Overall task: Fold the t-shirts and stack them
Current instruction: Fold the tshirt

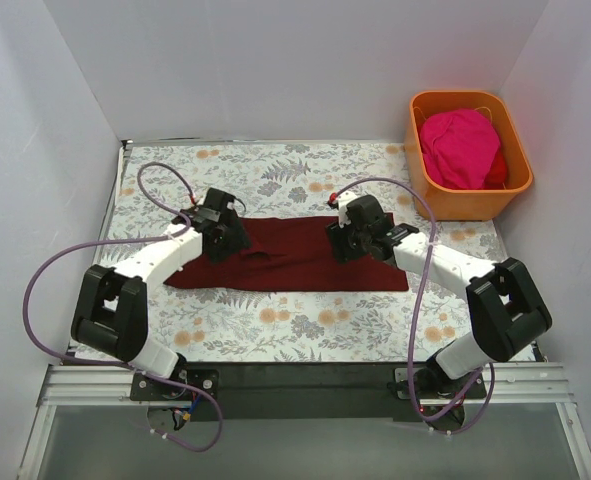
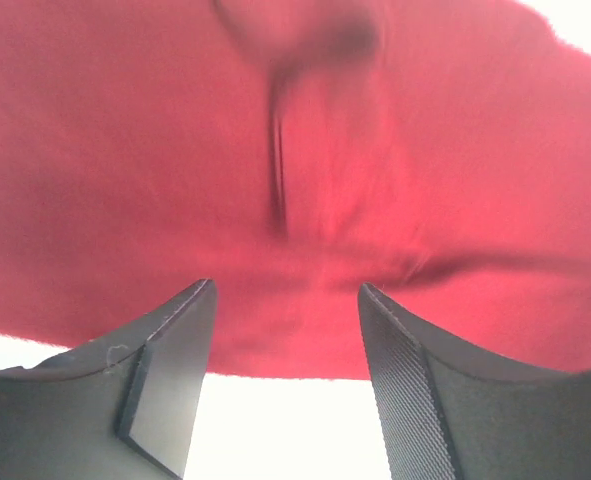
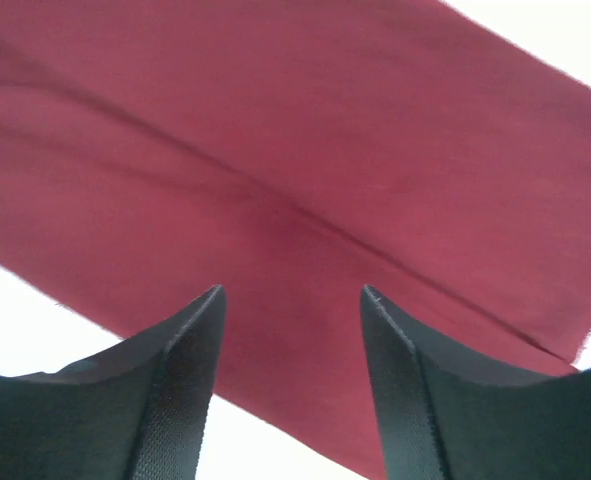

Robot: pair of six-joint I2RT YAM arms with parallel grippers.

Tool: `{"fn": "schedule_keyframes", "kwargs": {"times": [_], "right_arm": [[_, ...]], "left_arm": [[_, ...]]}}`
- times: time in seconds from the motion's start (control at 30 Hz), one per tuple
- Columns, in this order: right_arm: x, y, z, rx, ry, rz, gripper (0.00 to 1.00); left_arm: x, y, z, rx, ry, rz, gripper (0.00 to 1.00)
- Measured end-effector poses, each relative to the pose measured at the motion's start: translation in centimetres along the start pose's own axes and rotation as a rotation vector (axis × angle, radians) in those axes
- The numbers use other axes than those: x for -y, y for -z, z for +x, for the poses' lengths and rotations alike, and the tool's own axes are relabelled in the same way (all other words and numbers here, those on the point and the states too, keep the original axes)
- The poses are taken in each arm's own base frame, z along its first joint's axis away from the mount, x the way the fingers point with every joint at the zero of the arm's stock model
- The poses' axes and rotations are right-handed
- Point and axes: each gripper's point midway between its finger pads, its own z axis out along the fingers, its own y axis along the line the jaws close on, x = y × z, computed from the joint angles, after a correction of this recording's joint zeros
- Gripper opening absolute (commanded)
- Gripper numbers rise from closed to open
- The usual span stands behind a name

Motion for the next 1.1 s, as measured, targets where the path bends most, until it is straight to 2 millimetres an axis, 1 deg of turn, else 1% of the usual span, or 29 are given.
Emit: {"fn": "schedule_keyframes", "kwargs": {"times": [0.1, 0.2, 0.3, 0.37, 0.4, 0.5, 0.57, 0.63, 0.7, 0.83, 0.9, 1.0, 1.1], "right_arm": [[-2.4, 0.0, -0.4, 0.016, -0.006, -0.120, 0.60], [-5.3, 0.0, -1.6, 0.036, 0.015, -0.224, 0.57], [-8.5, -0.6, -3.8, 0.072, 0.022, -0.317, 0.56], [-10.5, -1.2, -5.0, 0.101, 0.023, -0.366, 0.55], [-11.5, -1.6, -5.4, 0.110, 0.024, -0.385, 0.55], [-13.8, -2.8, -6.0, 0.117, 0.034, -0.424, 0.52], [-15.2, -3.7, -6.2, 0.120, 0.049, -0.442, 0.50], [-16.3, -4.5, -6.1, 0.114, 0.069, -0.452, 0.50], [-17.2, -5.1, -5.9, 0.112, 0.086, -0.461, 0.50], [-17.6, -5.4, -5.3, 0.098, 0.099, -0.465, 0.50], [-17.6, -5.4, -5.4, 0.102, 0.099, -0.465, 0.50], [-17.5, -5.5, -4.9, 0.095, 0.099, -0.463, 0.50], [-17.4, -5.6, -4.4, 0.084, 0.100, -0.461, 0.50]], "left_arm": [[-0.5, 0.5, -4.5, 0.068, 0.083, 0.022, 0.59], [-1.7, 0.2, -8.3, 0.106, 0.157, 0.038, 0.59], [-2.0, -1.2, -10.3, 0.096, 0.192, 0.055, 0.58], [-1.7, -2.5, -10.6, 0.066, 0.202, 0.069, 0.58], [-1.5, -3.3, -10.4, 0.043, 0.205, 0.077, 0.55], [-1.5, -5.6, -9.5, -0.023, 0.219, 0.077, 0.48], [-1.6, -6.8, -8.7, -0.064, 0.222, 0.068, 0.47], [-1.7, -7.4, -8.2, -0.085, 0.224, 0.063, 0.47], [-1.5, -7.3, -8.6, -0.079, 0.225, 0.071, 0.47], [-1.4, -7.3, -8.7, -0.078, 0.228, 0.081, 0.45], [-1.3, -7.3, -8.8, -0.075, 0.232, 0.085, 0.40], [-1.1, -7.3, -9.0, -0.071, 0.235, 0.092, 0.33], [-1.0, -7.2, -9.0, -0.073, 0.238, 0.099, 0.31]]}}
